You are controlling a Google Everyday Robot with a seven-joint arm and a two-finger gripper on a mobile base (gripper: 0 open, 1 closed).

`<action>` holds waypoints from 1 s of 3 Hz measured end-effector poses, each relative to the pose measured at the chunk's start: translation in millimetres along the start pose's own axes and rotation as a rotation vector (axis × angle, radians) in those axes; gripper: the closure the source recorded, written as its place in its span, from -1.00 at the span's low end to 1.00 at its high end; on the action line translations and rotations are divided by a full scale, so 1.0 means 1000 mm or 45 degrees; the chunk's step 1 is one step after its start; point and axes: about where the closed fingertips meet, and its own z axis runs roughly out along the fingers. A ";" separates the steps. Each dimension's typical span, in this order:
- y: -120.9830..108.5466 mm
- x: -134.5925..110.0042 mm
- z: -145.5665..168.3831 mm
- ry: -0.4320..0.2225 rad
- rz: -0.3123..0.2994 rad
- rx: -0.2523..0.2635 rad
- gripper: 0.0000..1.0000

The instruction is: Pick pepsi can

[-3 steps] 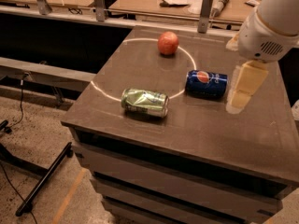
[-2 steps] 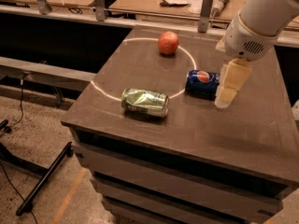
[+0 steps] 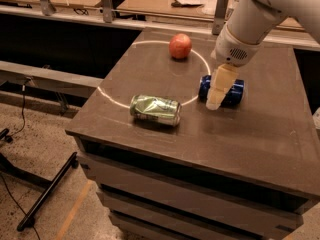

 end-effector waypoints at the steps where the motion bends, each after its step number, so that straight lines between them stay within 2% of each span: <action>1: -0.004 -0.013 0.033 0.020 -0.005 -0.038 -0.82; 2: -0.003 -0.017 0.048 0.052 -0.014 -0.055 -0.46; 3: 0.001 -0.008 0.067 0.103 -0.012 -0.074 0.09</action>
Offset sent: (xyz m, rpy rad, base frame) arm 0.0175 0.0343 -0.0526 -0.0596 0.0648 0.0238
